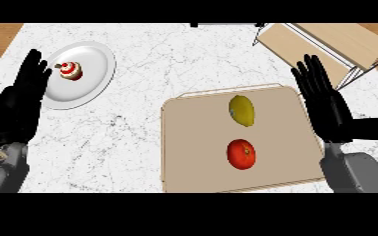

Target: Pick the tomato from the tray and place it in the tiered shelf

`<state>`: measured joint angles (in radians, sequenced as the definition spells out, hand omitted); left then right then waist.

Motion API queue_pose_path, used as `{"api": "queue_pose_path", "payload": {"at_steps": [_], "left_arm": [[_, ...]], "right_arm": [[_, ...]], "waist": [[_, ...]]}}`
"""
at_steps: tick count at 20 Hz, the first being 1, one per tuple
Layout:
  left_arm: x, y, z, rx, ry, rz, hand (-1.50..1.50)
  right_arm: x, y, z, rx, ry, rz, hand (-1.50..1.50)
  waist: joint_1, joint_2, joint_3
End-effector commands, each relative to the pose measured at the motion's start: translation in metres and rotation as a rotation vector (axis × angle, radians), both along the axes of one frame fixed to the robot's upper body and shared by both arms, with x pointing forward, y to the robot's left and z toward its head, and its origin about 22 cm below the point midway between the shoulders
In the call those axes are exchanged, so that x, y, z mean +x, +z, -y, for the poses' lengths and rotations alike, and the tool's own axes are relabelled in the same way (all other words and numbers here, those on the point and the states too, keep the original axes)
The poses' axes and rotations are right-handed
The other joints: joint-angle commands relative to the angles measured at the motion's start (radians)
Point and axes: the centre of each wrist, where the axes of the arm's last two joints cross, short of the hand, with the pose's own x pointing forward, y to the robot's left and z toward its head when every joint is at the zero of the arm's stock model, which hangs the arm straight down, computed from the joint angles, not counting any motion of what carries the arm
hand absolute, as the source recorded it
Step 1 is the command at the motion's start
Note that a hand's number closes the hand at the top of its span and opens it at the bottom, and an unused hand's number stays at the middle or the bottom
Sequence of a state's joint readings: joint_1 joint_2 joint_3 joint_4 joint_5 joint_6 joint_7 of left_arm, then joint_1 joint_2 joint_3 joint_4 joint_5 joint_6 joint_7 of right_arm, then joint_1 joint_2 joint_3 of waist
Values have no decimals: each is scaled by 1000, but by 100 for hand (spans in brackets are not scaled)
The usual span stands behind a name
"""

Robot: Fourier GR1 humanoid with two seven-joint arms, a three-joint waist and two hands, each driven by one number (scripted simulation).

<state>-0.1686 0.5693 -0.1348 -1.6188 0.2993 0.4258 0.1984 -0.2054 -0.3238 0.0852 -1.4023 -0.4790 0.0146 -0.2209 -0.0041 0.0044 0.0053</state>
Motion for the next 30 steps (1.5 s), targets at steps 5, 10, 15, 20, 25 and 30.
{"api": "queue_pose_path", "payload": {"at_steps": [5, 10, 15, 20, 25, 30], "left_arm": [[-31, -82, -11, -154, 30, -323, 0], [-36, -99, 7, -244, -53, -435, 0], [-30, -109, -12, -242, -86, -447, 0], [-33, -130, 11, -244, -69, -453, 0], [-28, -122, 14, -239, -85, -435, 0], [-32, -114, -6, -240, -104, -453, 0]], "right_arm": [[-62, -25, 88, -34, -417, -99, 150], [-134, -100, 96, -102, -530, -621, 150], [-178, -89, 86, -74, -420, -435, -150], [-188, -56, 89, -123, -208, -397, -150], [-170, 14, 86, -203, -65, -415, -150], [-153, 58, 59, -282, -66, -524, -150]], "waist": [[-55, -3, -9], [-31, 1, -7], [-19, -5, -6], [-16, -6, -7], [-14, -5, -8], [2, -3, -9]]}}
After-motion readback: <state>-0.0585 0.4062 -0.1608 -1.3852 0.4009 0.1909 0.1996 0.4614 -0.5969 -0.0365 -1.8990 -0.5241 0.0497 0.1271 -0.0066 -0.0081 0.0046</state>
